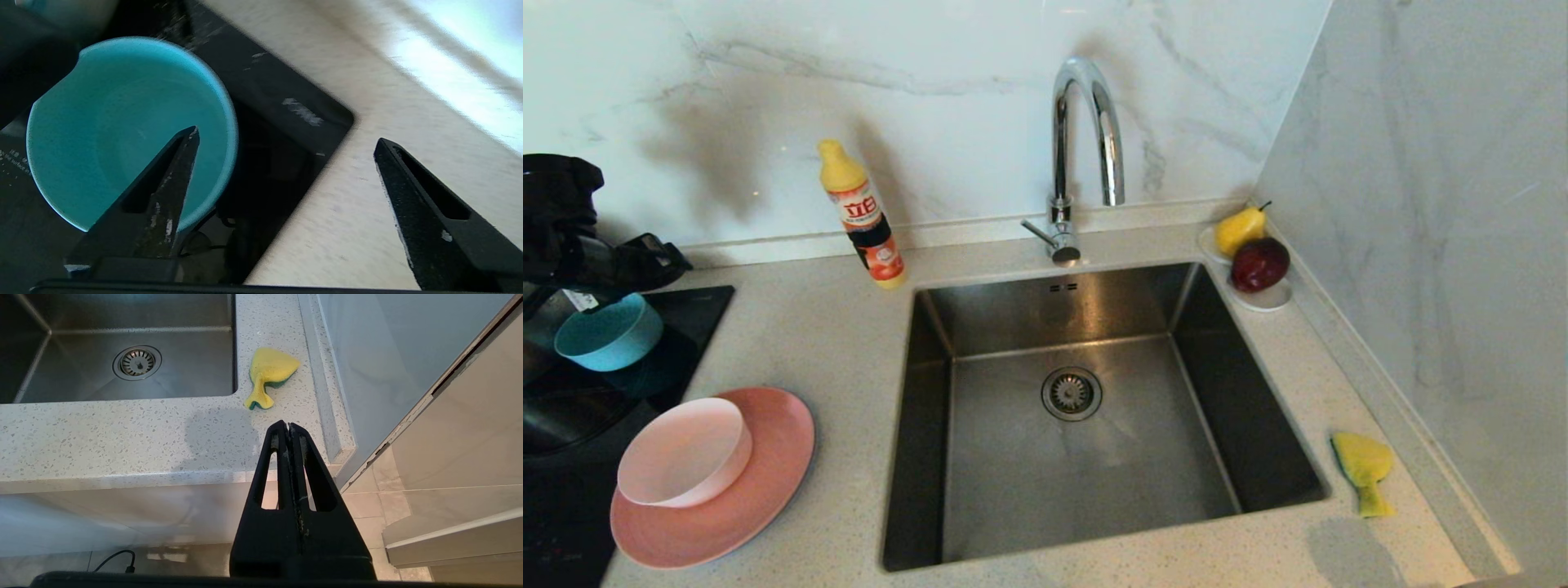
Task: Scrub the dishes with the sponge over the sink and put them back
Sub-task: Place the bowl on the bowl
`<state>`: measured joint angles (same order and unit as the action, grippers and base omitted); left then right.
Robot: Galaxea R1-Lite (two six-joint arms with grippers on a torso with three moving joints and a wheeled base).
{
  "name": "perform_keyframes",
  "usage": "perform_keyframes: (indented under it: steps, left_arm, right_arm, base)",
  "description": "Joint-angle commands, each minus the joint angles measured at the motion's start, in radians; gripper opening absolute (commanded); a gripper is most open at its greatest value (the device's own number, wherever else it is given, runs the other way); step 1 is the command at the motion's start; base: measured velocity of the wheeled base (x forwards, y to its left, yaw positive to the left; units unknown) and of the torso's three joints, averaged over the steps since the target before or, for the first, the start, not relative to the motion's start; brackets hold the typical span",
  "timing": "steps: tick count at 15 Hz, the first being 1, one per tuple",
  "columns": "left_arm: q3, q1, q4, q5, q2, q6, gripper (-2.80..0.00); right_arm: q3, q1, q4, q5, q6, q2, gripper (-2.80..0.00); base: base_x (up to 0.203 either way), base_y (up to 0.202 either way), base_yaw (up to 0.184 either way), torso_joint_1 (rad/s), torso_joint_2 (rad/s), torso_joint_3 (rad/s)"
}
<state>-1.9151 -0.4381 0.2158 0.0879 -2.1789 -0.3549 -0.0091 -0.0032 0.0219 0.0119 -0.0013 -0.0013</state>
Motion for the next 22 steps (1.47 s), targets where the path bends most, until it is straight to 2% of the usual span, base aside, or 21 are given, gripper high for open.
perform_keyframes:
  steps: [1, 6, 16, 17, 22]
  left_arm:
    - [-0.001, -0.016, -0.008, 0.0, -0.028, -0.004, 0.0]
    - [-0.001, -0.027, -0.048, -0.017, -0.053, -0.004, 0.0]
    - [0.016, -0.027, -0.007, -0.019, -0.076, -0.004, 0.0]
    - [0.016, -0.027, 0.001, -0.019, -0.073, -0.004, -2.8]
    - [0.018, -0.027, 0.071, -0.019, -0.061, 0.016, -2.8]
  right_arm:
    - [0.0, 0.0, 0.0, 0.0, 0.0, 0.001, -2.8]
    - [0.0, 0.0, 0.0, 0.0, 0.0, 0.001, -2.8]
    - [0.0, 0.0, 0.0, 0.0, 0.0, 0.001, -2.8]
    - [0.0, 0.0, 0.0, 0.0, 0.0, 0.001, -2.8]
    - [0.0, 0.0, 0.0, 0.0, 0.0, 0.001, -2.8]
  base:
    - [0.0, 0.0, 0.0, 0.0, 0.0, 0.0]
    - [0.0, 0.0, 0.0, 0.0, 0.0, 0.0]
    - [0.0, 0.0, 0.0, 0.0, 0.0, 0.0]
    - [0.0, 0.0, 0.0, 0.0, 0.0, 0.0]
    - [0.0, 0.0, 0.0, 0.0, 0.0, 0.0]
